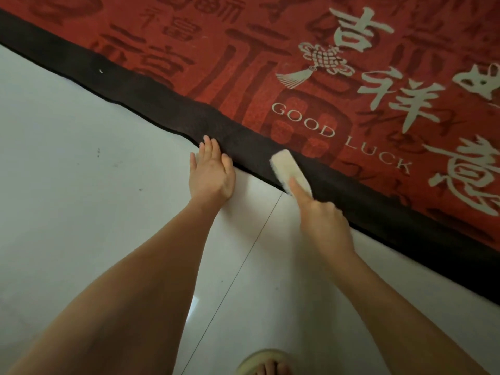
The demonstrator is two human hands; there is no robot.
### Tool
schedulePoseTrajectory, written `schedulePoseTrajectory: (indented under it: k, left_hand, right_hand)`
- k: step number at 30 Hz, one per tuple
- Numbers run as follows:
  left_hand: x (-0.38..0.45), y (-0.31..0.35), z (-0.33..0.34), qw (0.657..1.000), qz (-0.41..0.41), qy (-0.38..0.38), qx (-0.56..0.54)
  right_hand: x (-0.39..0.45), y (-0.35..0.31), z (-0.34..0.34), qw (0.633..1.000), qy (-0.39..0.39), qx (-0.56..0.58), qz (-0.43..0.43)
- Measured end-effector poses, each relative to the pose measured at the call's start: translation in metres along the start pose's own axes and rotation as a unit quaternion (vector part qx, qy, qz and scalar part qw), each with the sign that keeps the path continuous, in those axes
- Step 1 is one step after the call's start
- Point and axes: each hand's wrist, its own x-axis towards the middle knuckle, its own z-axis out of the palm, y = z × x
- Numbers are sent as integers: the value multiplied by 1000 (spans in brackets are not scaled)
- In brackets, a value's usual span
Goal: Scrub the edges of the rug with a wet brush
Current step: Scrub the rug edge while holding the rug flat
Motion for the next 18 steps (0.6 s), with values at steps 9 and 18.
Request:
schedulePoseTrajectory:
  k: [9,18]
  left_hand:
    - [0,23,3,971,-22,-85,222]
    - [-20,68,40,962,198,-113,150]
  right_hand:
    - [14,-45,4,993,19,116,-11]
    - [-36,-6,25,965,43,240,98]
